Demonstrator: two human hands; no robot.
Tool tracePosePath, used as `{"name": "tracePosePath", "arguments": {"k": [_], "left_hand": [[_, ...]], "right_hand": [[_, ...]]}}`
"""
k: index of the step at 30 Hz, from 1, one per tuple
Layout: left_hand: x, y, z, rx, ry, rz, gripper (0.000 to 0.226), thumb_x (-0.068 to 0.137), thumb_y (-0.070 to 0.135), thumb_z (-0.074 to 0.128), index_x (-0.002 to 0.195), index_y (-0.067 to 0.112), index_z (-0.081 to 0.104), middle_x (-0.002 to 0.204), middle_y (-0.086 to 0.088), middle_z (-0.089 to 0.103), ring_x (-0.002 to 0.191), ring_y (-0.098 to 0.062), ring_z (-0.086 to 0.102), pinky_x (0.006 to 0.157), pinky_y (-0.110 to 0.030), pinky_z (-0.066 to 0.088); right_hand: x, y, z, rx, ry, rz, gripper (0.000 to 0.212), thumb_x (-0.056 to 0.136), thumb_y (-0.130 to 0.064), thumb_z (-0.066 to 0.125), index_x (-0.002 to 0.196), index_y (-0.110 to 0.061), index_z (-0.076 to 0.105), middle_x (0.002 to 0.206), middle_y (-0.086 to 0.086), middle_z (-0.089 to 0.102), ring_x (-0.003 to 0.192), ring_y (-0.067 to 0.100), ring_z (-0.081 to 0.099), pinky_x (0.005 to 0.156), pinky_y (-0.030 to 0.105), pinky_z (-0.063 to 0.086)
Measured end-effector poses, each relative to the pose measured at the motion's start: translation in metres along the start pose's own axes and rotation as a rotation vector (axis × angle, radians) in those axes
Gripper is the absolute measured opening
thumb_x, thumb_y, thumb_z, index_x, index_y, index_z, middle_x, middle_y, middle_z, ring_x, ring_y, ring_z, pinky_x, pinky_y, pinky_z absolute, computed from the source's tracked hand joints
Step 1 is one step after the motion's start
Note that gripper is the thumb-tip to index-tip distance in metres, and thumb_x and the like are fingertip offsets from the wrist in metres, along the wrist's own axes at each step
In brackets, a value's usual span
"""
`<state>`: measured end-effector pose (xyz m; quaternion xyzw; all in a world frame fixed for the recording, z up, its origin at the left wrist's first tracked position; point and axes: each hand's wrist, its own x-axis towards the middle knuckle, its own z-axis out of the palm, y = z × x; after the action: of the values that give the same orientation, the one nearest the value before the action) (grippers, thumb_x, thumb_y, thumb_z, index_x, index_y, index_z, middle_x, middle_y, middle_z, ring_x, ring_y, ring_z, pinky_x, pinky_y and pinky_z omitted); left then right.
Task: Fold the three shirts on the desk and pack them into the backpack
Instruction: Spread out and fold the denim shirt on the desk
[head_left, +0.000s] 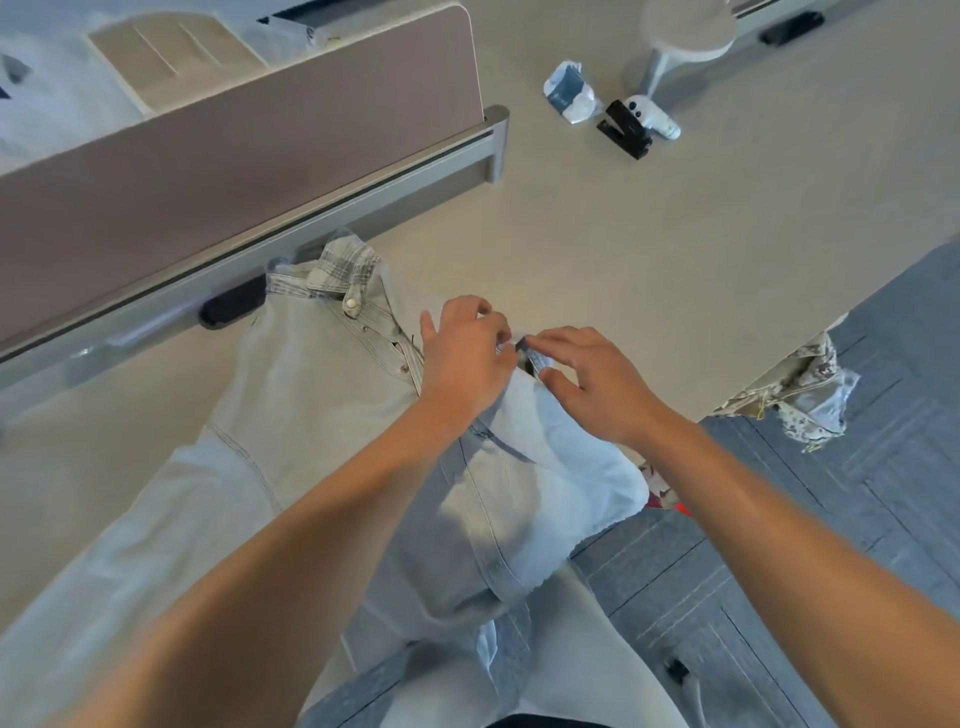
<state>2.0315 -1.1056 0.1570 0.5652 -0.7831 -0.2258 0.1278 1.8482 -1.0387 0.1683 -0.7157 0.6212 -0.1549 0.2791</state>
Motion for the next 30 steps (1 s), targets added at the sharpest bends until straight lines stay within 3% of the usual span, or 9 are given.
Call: {"name": "tracePosePath", "arguments": {"k": [6, 10, 12, 14, 16, 21, 25, 30], "left_hand": [[-0.001, 0.004, 0.005, 0.028, -0.025, -0.06, 0.015, 0.095, 0.023, 0.065, 0.106, 0.018, 0.074, 0.137, -0.002, 0.054, 0.14, -0.025, 0.038, 0.123, -0.062, 0.011], [-0.003, 0.006, 0.005, 0.034, -0.005, -0.096, 0.012, 0.094, 0.022, 0.066, 0.102, 0.018, 0.074, 0.136, -0.002, 0.054, 0.138, -0.024, 0.04, 0.124, -0.061, 0.01], [-0.005, 0.007, 0.006, 0.052, -0.007, -0.097, 0.012, 0.094, 0.022, 0.066, 0.101, 0.018, 0.074, 0.135, -0.002, 0.054, 0.137, -0.025, 0.04, 0.124, -0.061, 0.01], [-0.006, 0.007, 0.009, 0.07, -0.01, -0.098, 0.012, 0.094, 0.022, 0.065, 0.102, 0.018, 0.074, 0.135, -0.003, 0.054, 0.137, -0.025, 0.041, 0.124, -0.062, 0.011], [-0.006, 0.008, 0.011, 0.091, -0.017, -0.106, 0.013, 0.095, 0.023, 0.065, 0.103, 0.018, 0.074, 0.135, -0.004, 0.054, 0.137, -0.026, 0.041, 0.123, -0.063, 0.012], [0.0, 0.018, 0.014, 0.115, -0.027, -0.124, 0.012, 0.096, 0.025, 0.064, 0.102, 0.021, 0.073, 0.135, -0.002, 0.054, 0.136, -0.026, 0.041, 0.122, -0.065, 0.014], [0.007, 0.032, 0.01, 0.084, 0.015, -0.115, 0.012, 0.096, 0.025, 0.064, 0.103, 0.02, 0.073, 0.132, -0.001, 0.055, 0.135, -0.026, 0.041, 0.123, -0.063, 0.012], [0.013, 0.042, 0.004, 0.069, 0.047, -0.138, 0.013, 0.096, 0.023, 0.062, 0.102, 0.018, 0.072, 0.131, -0.001, 0.056, 0.134, -0.026, 0.041, 0.123, -0.062, 0.013]], "right_hand": [[-0.007, 0.032, 0.015, -0.015, -0.135, 0.035, 0.033, 0.107, -0.03, 0.056, 0.138, -0.026, 0.066, 0.143, -0.001, 0.059, 0.128, 0.02, 0.052, 0.108, 0.038, 0.035], [-0.016, 0.058, 0.031, -0.088, -0.274, 0.109, 0.032, 0.11, -0.034, 0.046, 0.128, -0.02, 0.068, 0.111, -0.011, 0.055, 0.104, 0.017, 0.053, 0.101, 0.037, 0.039], [-0.019, 0.067, 0.031, -0.115, -0.295, 0.136, 0.033, 0.11, -0.034, 0.044, 0.13, -0.019, 0.066, 0.115, -0.009, 0.056, 0.11, 0.021, 0.055, 0.102, 0.036, 0.038], [-0.022, 0.074, 0.029, -0.121, -0.257, 0.155, 0.037, 0.108, -0.034, 0.047, 0.138, -0.02, 0.063, 0.139, -0.002, 0.057, 0.126, 0.025, 0.054, 0.109, 0.038, 0.035], [-0.023, 0.078, 0.02, -0.164, -0.188, 0.17, 0.039, 0.106, -0.031, 0.05, 0.142, -0.019, 0.061, 0.151, 0.003, 0.053, 0.133, 0.027, 0.052, 0.113, 0.039, 0.033], [-0.02, 0.076, -0.019, -0.232, -0.025, 0.181, 0.052, 0.101, -0.04, 0.046, 0.143, -0.013, 0.059, 0.156, 0.01, 0.049, 0.14, 0.034, 0.048, 0.118, 0.046, 0.033], [-0.006, 0.064, -0.054, -0.339, 0.081, 0.09, 0.041, 0.104, -0.032, 0.052, 0.138, -0.01, 0.061, 0.159, 0.008, 0.044, 0.143, 0.032, 0.043, 0.122, 0.046, 0.026], [0.014, 0.051, -0.075, -0.321, 0.091, 0.037, 0.042, 0.104, -0.033, 0.051, 0.139, -0.01, 0.06, 0.158, 0.004, 0.042, 0.139, 0.026, 0.045, 0.119, 0.044, 0.031]]}}
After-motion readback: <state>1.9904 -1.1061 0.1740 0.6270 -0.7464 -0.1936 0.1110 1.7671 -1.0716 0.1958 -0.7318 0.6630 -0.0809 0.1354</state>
